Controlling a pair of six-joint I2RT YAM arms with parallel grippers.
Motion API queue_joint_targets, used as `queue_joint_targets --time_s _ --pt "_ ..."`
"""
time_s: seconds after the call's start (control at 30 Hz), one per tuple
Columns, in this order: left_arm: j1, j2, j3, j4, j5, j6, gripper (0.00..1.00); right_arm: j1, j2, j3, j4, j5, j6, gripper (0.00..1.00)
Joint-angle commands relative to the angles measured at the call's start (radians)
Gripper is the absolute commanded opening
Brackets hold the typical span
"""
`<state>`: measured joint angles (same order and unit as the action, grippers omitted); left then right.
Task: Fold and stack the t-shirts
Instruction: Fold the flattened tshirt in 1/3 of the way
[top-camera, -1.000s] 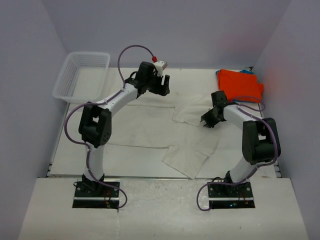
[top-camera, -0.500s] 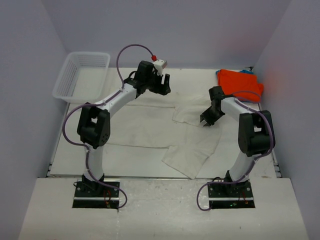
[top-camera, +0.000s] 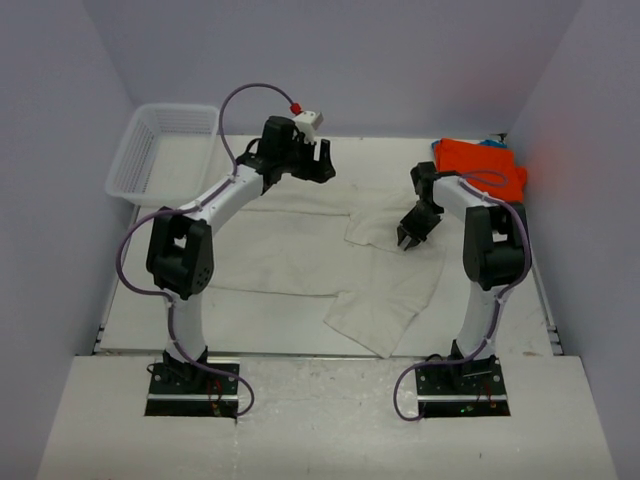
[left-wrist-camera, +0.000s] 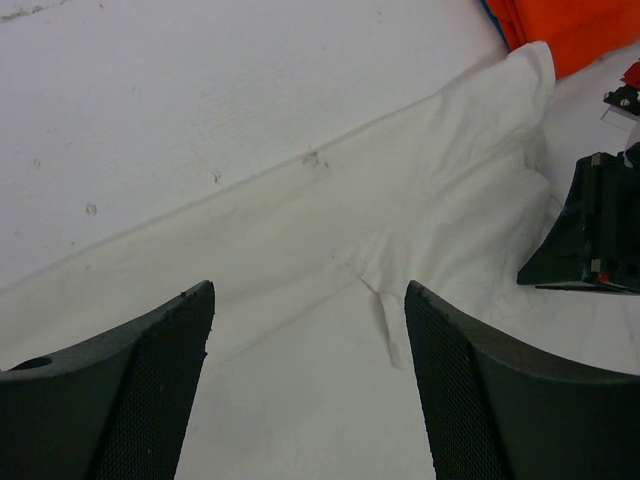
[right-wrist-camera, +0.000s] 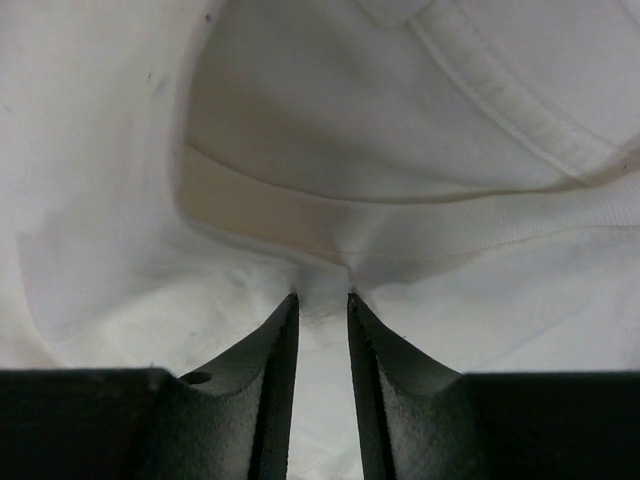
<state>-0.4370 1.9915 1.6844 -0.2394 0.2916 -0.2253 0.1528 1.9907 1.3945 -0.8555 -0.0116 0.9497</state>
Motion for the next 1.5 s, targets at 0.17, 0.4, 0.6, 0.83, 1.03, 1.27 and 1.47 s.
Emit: queue_joint_targets --time_s 0.17,0.4,0.6,0.83,1.03,1.27,1.47 --pt "0.024 -0.066 -0.043 0.061 0.055 -0.019 0.78 0.013 0.072 0.127 -0.158 -0.028 -0.066 0.19" --pt "0.035 -0.072 -0.057 0.066 0.072 -0.017 0.79 0.016 0.053 0.083 -0.143 -0.024 -0.051 0.0" --pt "0.038 -0.072 -0.068 0.074 0.083 -0.023 0.79 0.03 -0.013 -0.02 -0.113 0.002 -0.005 0.0" --pt "0.038 -0.082 -0.081 0.077 0.084 -0.028 0.79 0.031 -0.113 -0.172 -0.09 0.01 0.049 0.0" --pt "0.038 -0.053 -0.077 0.072 0.099 -0.028 0.8 0.039 -0.182 -0.198 -0.028 0.085 -0.006 0.0" --pt "0.037 0.026 -0.049 0.052 0.095 -0.025 0.8 0.106 -0.283 -0.074 0.047 0.124 -0.155 0.21" --pt "0.043 0.093 0.001 -0.035 -0.023 0.021 0.75 0.128 -0.251 0.141 0.041 0.121 -0.32 0.59"
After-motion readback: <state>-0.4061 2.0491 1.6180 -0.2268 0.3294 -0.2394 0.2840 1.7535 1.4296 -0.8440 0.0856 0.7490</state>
